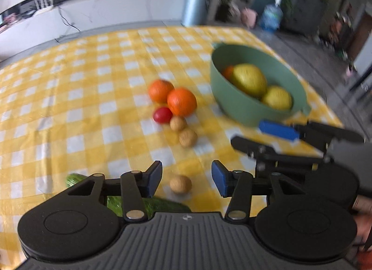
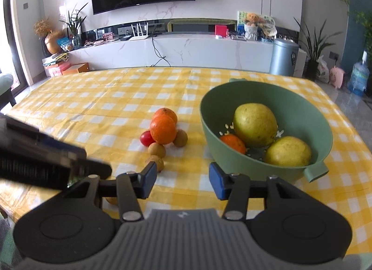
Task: Organize fruits
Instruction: 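Withdraw both open tools from the colander toward the loose fruit, then grasp a small brown round fruit with the left tool while the right tool grasps another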
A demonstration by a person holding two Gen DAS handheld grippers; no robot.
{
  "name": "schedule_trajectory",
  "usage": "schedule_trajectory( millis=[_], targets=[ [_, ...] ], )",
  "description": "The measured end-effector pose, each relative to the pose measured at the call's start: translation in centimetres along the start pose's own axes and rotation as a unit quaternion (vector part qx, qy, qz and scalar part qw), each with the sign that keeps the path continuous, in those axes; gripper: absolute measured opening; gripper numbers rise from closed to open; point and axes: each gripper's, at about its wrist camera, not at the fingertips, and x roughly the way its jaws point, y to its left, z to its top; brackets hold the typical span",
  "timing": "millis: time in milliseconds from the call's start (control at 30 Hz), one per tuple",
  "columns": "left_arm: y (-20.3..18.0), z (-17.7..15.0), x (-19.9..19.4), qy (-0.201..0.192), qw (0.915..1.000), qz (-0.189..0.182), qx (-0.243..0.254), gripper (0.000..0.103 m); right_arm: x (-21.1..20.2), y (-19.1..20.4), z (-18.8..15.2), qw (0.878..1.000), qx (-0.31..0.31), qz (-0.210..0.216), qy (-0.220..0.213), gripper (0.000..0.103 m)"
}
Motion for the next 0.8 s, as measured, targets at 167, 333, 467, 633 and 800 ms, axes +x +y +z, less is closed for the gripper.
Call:
schedule_trajectory(
  millis=[167, 333, 467, 633, 800],
  targets=[
    [-0.2, -0.5, 1.6, 0.027, 0.9995, 0.000, 0.014, 0.049, 0.5, 0.0, -0.1, 1.000, 0.000, 0.001, 0.005, 0.047],
    [-0.1, -0.7, 2.7, 0.051, 0.9984, 0.003, 0.026, 0.047, 0.9, -0.1, 0.0, 1.000, 0.011, 0.005, 0.016, 0.047],
    [-0.2, -0.7, 3.8, 0.070, 0.9968, 0.010, 0.037, 0.039, 1.5, -0.3, 0.1, 1.000, 0.016, 0.006, 0.025, 0.047],
    [0.0, -0.6, 4.5, 0.078, 0.9960, 0.020, 0.039, 0.034, 1.7, -0.3, 0.1, 0.999, 0.015, 0.006, 0.031, 0.047],
    [0.4, -0.7, 4.7, 0.072, 0.9969, 0.013, 0.030, 0.031, 2.2, -0.1, 0.1, 0.999, 0.012, 0.017, 0.036, 0.042]
  ],
)
